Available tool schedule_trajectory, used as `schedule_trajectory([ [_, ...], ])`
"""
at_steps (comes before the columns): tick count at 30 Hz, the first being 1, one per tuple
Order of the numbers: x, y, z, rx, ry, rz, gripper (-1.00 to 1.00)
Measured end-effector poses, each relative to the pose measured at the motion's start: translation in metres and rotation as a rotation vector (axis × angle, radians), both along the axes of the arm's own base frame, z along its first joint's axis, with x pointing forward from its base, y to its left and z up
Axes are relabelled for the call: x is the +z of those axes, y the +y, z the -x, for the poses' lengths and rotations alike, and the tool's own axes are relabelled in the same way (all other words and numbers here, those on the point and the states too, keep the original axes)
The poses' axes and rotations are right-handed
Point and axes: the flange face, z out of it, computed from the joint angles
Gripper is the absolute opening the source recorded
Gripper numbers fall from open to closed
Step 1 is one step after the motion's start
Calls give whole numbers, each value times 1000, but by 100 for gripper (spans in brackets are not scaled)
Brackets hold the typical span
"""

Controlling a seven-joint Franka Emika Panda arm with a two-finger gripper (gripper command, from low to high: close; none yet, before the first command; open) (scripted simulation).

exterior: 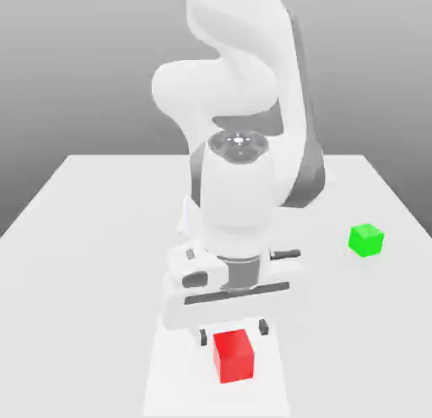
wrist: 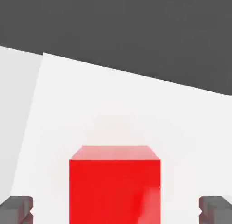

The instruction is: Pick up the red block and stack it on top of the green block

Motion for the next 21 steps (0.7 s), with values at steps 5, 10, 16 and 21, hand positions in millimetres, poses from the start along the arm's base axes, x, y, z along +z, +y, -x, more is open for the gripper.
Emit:
schedule_trajectory([
  [5, -6, 0, 1, 0, 1, 0, -100],
  [10, 12, 0, 0, 0, 1, 0, -100],
  [16, 62, 56, 14, 112, 0, -20, -100],
  [21, 80, 168, 71, 358, 4, -55, -100],
])
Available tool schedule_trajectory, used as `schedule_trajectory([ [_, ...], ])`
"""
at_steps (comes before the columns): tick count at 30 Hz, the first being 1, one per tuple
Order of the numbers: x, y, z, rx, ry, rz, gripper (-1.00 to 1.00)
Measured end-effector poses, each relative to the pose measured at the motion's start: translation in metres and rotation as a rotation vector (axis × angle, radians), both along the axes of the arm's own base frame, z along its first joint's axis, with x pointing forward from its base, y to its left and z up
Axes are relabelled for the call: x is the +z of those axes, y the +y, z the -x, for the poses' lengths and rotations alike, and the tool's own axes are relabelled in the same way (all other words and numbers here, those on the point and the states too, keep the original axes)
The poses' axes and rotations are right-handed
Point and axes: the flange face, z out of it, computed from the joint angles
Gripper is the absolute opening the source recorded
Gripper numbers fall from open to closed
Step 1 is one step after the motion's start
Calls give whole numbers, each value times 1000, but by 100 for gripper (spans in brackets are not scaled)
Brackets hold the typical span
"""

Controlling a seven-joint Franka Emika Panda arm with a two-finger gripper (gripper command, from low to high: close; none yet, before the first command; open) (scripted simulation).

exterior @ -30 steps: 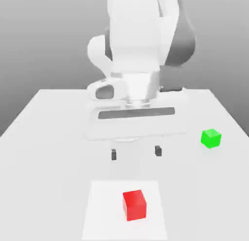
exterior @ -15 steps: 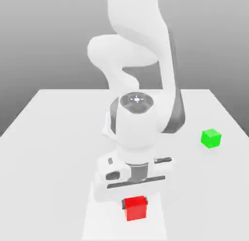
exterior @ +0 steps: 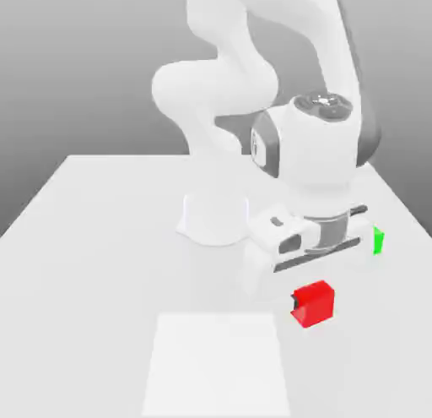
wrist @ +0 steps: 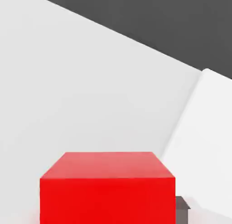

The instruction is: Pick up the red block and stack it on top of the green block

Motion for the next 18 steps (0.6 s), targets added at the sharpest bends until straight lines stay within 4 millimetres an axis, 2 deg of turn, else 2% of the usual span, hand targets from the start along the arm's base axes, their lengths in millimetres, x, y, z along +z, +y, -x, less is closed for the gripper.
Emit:
schedule_trajectory([
  [5, 12, 68, 70, 192, 2, -11, -100],
  [9, 17, 109, 141, 370, -2, -2, -100],
  [12, 18, 128, 197, 506, -10, 13, -100],
  [15, 16, 136, 253, 639, -23, 37, -100],
  [16, 15, 137, 262, 663, -28, 41, -100],
  [18, 12, 138, 269, 681, -36, 45, -100],
])
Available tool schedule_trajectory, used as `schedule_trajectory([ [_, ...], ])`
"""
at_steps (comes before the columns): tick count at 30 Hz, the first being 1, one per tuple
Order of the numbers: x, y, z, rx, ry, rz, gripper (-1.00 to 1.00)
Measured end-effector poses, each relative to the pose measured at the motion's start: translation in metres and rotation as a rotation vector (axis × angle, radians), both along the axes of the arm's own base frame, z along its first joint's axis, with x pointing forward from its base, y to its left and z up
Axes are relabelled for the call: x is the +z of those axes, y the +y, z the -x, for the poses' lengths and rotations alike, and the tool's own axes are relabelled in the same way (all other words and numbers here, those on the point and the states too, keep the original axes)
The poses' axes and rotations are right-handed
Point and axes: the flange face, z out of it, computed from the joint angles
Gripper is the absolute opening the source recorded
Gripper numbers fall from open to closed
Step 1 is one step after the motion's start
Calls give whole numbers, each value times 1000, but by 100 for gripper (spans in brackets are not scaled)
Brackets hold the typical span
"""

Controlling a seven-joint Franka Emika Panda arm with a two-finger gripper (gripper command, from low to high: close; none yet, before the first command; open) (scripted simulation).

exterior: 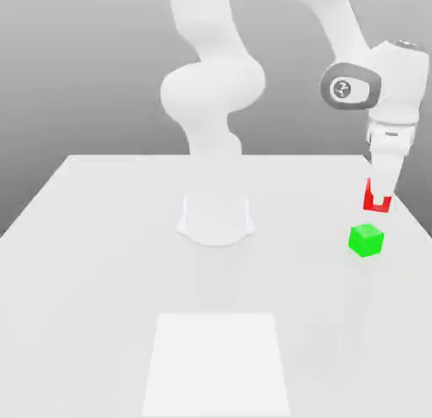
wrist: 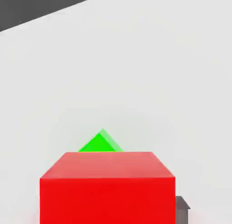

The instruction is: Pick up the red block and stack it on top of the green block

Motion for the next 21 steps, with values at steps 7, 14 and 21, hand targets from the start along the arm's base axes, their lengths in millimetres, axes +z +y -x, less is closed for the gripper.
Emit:
schedule_trajectory([
  [7, -13, 2, 0, 7, -16, -2, -100],
  [14, -29, 3, -1, 8, -21, 0, -100],
  [21, -46, 2, -1, 6, -15, 2, -100],
])
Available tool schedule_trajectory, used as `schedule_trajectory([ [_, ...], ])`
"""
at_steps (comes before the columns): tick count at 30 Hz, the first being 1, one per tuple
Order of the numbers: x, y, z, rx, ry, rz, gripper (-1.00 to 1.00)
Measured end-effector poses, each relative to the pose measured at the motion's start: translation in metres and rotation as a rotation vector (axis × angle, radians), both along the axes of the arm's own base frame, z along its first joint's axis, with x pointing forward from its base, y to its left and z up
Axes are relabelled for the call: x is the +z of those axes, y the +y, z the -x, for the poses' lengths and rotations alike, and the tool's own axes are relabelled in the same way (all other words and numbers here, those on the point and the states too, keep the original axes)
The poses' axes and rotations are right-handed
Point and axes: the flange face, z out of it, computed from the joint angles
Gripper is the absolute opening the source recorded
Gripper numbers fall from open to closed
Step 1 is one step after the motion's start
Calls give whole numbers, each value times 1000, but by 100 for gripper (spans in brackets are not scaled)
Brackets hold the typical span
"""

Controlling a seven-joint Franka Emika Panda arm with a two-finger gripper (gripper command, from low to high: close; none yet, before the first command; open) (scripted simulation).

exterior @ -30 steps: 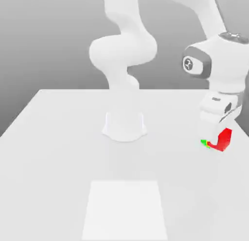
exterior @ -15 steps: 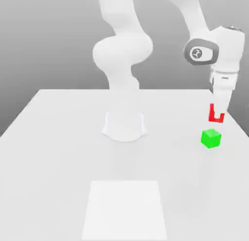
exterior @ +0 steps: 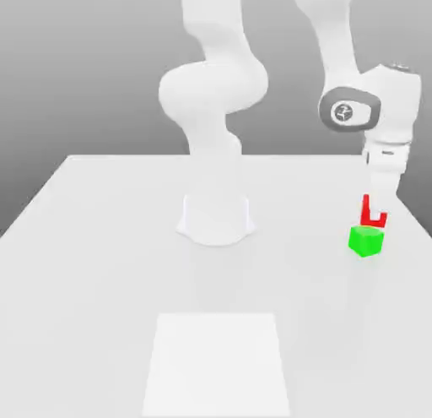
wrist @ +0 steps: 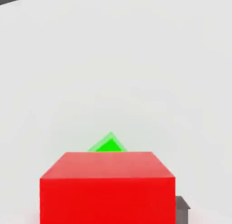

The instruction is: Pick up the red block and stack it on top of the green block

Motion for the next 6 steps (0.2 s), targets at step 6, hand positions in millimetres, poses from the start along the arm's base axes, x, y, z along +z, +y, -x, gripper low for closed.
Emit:
schedule_trajectory([
  [6, -15, -2, 2, -3, 13, 1, -100],
])
